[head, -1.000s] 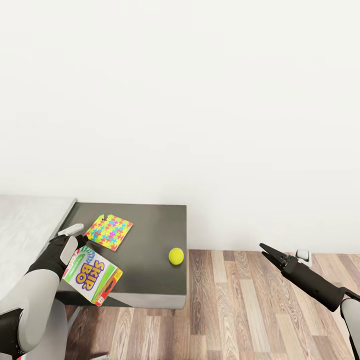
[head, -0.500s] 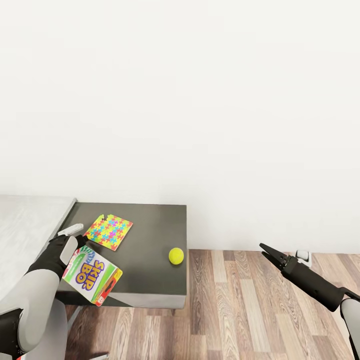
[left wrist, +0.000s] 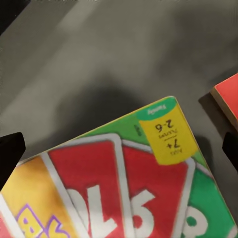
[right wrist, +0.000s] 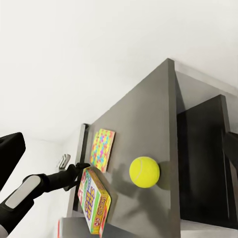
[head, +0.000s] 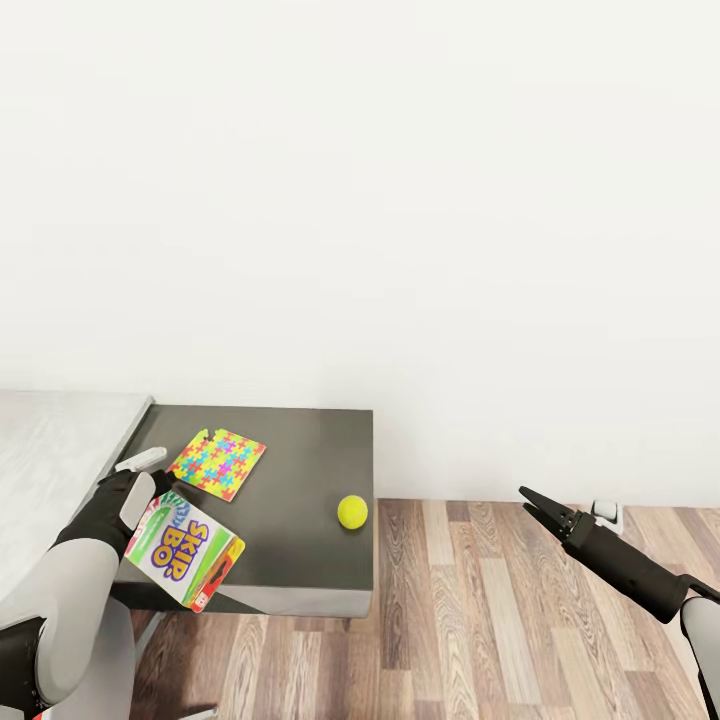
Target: Put all the toys in the child's room - the three board games (two on the bed and one on the table), the two jigsaw puzzles on the table, and the tennis ball on the table - inside the toy box on the table in the child's room.
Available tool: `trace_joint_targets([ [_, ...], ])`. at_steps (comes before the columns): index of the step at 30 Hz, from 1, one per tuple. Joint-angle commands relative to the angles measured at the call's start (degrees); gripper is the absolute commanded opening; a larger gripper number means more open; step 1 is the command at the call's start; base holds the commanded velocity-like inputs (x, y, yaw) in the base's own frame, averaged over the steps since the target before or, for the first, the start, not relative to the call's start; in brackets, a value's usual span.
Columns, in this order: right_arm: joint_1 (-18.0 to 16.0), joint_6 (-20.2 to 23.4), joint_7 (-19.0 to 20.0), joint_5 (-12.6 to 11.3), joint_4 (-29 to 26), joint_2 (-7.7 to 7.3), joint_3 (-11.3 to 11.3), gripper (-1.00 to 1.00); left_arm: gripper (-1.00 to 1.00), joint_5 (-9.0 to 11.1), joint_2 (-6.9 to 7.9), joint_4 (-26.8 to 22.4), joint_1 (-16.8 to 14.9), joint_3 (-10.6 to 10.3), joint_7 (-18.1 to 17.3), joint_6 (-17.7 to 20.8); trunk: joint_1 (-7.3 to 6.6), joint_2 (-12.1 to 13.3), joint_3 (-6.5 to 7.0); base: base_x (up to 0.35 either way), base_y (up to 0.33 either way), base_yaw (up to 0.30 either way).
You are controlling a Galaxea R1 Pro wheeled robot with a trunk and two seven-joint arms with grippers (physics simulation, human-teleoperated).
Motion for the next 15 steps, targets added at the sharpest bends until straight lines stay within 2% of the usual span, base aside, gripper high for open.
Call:
trace_joint_targets([
  [1,0.0,0.3,0.2,0.0,0.0,0.0,-0.1,1.0,1.0,0.6,-0.02,-0.1,0.0,0.0,0.4,0.2,0.03,-0.1,-0.09,-0.041,-0.04,0.0],
  [9,0.0,0.3,0.2,0.0,0.0,0.0,-0.1,1.0,1.0,0.6,-0.06,-0.1,0.0,0.0,0.4,0.2,0.03,-0.1,-0.09,-0.163,-0.158,0.0],
  [15,0.0,0.3,0.2,0.0,0.0,0.0,-0.1,1.0,1.0,0.6,-0.06,-0.1,0.0,0.0,0.4,0.2,0.03,-0.1,-0.09,-0.035,-0.036,0.0],
])
